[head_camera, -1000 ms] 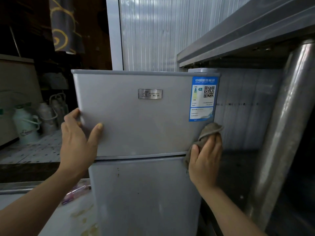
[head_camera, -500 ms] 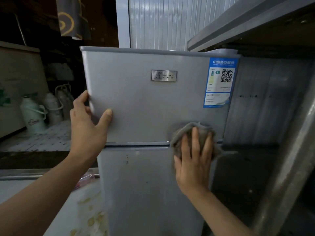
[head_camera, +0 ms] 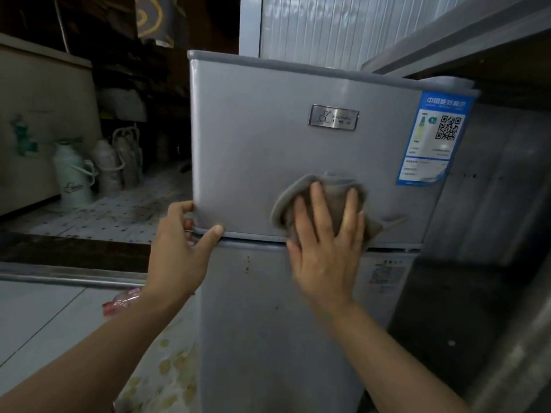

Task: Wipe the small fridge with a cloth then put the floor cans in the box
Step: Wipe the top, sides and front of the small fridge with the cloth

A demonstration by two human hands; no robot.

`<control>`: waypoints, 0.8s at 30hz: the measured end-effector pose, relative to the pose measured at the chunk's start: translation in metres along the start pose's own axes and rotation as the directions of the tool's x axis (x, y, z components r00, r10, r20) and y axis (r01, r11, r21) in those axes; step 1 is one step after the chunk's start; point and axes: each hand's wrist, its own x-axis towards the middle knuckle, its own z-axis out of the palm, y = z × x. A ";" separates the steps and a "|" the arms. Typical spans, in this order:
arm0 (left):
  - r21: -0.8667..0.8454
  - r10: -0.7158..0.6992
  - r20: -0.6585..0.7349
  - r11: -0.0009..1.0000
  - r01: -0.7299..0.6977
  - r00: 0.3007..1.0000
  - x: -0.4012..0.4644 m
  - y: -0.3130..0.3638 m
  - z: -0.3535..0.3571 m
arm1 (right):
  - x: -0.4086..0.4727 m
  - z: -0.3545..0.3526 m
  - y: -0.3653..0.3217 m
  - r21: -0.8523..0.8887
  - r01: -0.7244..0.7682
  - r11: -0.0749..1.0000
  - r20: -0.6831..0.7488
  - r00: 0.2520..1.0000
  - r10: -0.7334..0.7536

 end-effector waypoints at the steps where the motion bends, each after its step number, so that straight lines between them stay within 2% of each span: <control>1: -0.011 -0.007 -0.001 1.000 0.007 1.000 0.000 0.000 0.000 | -0.012 -0.001 -0.002 -0.025 0.094 0.995 0.035 0.995 -0.093; 5: -0.070 -0.018 -0.020 0.997 0.016 1.000 -0.001 -0.001 0.002 | 0.003 -0.011 0.013 -0.076 0.347 0.935 0.097 0.936 -0.339; 7: -0.107 -0.018 -0.029 0.994 0.015 0.999 -0.003 0.001 0.002 | 0.037 -0.015 0.016 -0.086 0.409 0.909 0.078 0.912 -0.403; 10: -0.149 -0.040 0.021 0.988 0.043 0.999 -0.002 0.003 0.002 | 0.073 -0.014 -0.003 -0.074 0.277 0.958 0.029 0.961 -0.275; 12: -0.161 -0.044 0.074 0.985 0.055 0.996 -0.003 0.000 -0.004 | 0.064 -0.010 -0.023 -0.065 0.175 0.982 0.031 0.984 -0.173; 13: -0.173 -0.035 0.110 0.983 0.053 0.993 -0.006 -0.003 -0.008 | 0.050 -0.007 -0.031 -0.072 0.179 0.981 0.044 0.983 -0.176; 16: -0.227 -0.022 0.230 0.971 0.076 0.973 -0.017 -0.015 -0.019 | 0.004 -0.001 -0.040 -0.081 0.353 0.932 0.146 0.929 -0.339; 18: -0.260 -0.037 0.290 0.958 0.116 0.956 -0.025 -0.025 -0.025 | -0.004 -0.004 -0.041 -0.091 0.399 0.912 0.192 0.906 -0.378; 21: -0.334 -0.088 0.344 0.919 0.210 0.935 -0.029 -0.034 -0.035 | 0.013 -0.014 -0.046 -0.121 0.426 0.897 0.230 0.891 -0.392; 24: -0.336 -0.105 0.353 0.913 0.231 0.930 -0.027 -0.040 -0.041 | 0.061 -0.018 -0.061 -0.120 0.413 0.903 0.166 0.905 -0.392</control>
